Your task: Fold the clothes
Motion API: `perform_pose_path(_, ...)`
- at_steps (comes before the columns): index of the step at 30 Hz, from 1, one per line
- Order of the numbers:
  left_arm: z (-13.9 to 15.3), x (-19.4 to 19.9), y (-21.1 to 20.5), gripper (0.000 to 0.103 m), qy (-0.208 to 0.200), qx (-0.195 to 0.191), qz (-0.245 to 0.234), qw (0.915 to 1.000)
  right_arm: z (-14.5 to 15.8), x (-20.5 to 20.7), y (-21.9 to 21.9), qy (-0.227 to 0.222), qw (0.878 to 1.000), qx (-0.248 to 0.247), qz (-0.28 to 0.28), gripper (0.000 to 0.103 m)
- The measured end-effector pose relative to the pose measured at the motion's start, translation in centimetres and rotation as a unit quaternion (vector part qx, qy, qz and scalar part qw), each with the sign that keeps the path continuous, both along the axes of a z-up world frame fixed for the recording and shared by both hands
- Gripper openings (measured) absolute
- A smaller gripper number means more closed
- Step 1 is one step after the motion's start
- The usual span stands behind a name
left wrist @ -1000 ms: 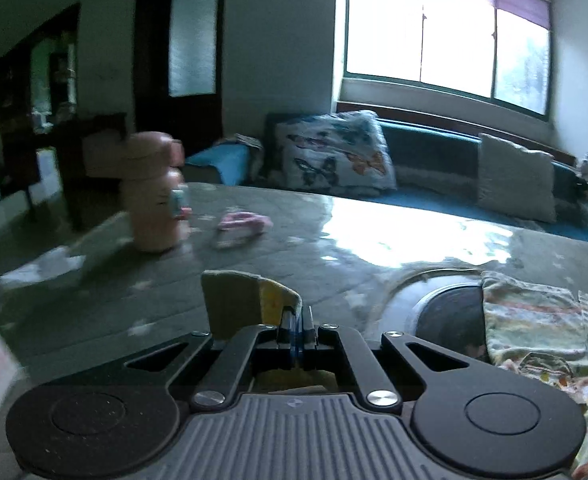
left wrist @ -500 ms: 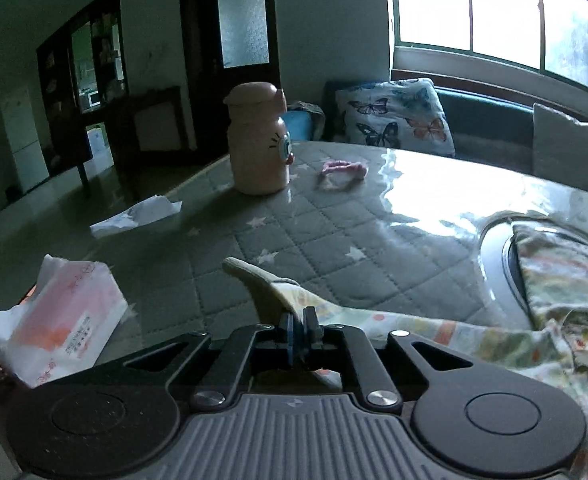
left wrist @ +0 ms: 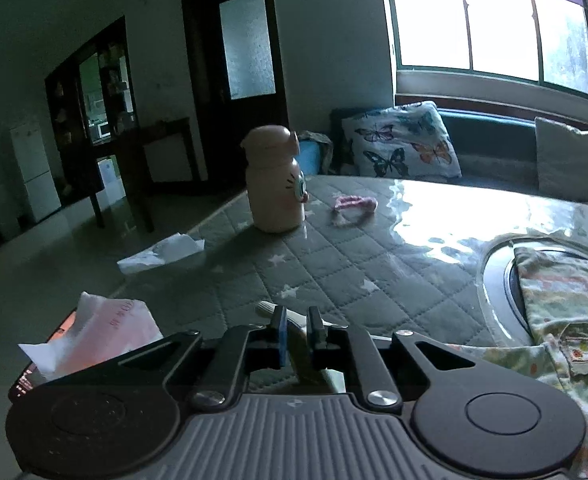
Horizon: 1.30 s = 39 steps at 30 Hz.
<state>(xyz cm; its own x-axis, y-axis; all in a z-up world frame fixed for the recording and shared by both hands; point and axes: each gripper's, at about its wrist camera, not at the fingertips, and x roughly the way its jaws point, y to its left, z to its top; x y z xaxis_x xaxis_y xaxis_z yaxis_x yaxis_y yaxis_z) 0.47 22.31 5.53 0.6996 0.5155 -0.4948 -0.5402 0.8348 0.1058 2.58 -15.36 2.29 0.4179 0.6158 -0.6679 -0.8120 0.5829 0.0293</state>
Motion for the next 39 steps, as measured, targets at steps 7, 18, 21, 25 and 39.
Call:
perform_pose_path(7, -0.4, 0.2, -5.1, 0.011, 0.015, -0.013, -0.130, 0.9913, -0.3, 0.9, 1.7, -0.001, 1.000, 0.003, -0.016, 0.035)
perform_pose_path(18, -4.4, 2.9, -14.7, 0.011, 0.059, -0.012, -0.319, 0.9459, 1.1, 2.4, -1.5, 0.049, 0.994, 0.057, -0.077, 0.005)
perform_pose_path(21, -5.3, 2.8, -16.5, 0.011, 0.064, -0.005, -0.354, 0.9330, 1.9, 3.0, -2.8, 0.072, 0.989, 0.088, -0.092, 0.005)
perform_pose_path(25, -5.9, 2.1, -18.2, 0.011, 0.064, 0.005, -0.396, 0.9161, 2.2, 3.2, -3.3, 0.079, 0.987, 0.102, -0.097, 0.005)
perform_pose_path(39, -5.3, 1.9, -17.9, 0.009, 0.042, -0.024, -0.403, 0.9139, 1.9, 3.6, -2.9, 0.086, 0.985, 0.114, -0.100, 0.005)
